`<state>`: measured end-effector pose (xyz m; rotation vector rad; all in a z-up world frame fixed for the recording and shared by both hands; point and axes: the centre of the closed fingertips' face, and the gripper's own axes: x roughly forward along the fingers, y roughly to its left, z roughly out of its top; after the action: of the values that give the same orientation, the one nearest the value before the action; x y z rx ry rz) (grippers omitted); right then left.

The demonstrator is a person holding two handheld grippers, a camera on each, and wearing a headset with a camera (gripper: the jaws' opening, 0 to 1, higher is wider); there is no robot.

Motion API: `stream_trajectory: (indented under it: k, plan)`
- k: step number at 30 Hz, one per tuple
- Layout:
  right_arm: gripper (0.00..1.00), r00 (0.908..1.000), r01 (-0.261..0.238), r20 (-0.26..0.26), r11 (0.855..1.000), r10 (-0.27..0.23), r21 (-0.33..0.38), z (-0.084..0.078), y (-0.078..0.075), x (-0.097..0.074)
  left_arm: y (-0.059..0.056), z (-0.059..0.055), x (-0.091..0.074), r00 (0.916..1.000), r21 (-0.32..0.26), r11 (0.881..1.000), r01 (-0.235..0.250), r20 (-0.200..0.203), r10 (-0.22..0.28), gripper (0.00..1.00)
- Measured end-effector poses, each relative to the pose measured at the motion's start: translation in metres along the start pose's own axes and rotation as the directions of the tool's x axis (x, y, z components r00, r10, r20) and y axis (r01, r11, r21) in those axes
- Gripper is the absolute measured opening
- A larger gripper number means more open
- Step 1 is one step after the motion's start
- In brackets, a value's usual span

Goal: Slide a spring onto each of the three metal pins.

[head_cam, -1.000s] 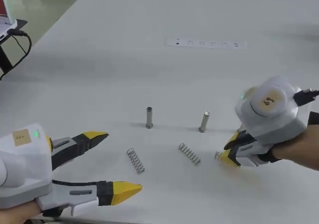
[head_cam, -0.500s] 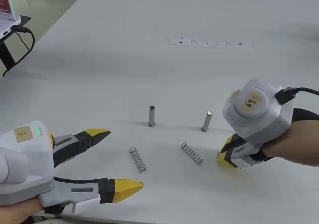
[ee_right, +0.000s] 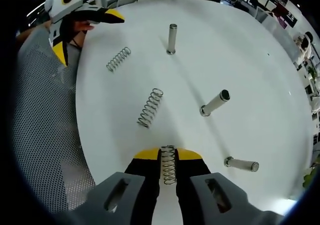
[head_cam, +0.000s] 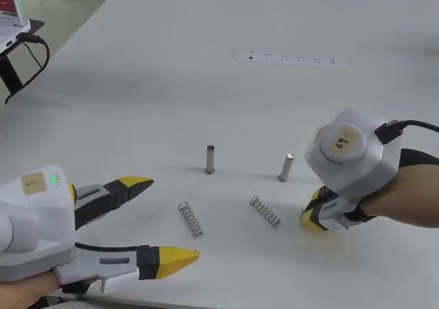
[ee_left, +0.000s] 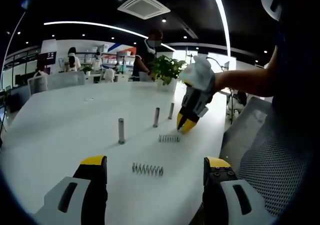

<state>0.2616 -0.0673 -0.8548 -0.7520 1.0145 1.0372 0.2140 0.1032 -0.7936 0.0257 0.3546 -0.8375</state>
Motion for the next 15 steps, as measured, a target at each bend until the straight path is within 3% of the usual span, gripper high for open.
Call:
stream_trajectory:
  k: [7,15]
  plan:
    - [0.08,0.9971,0.01,0.074,0.998,-0.014,0.055,0.007,-0.002,-0.017,-0.001,0.0,0.001,1.0,0.008,1.0,0.004,-0.004,-0.004,0.75]
    - [0.08,0.9879,0.022,0.15,0.994,-0.039,0.11,0.014,-0.004,-0.035,0.0,0.002,0.001,1.0,0.014,1.0,0.003,-0.001,-0.003,0.74]
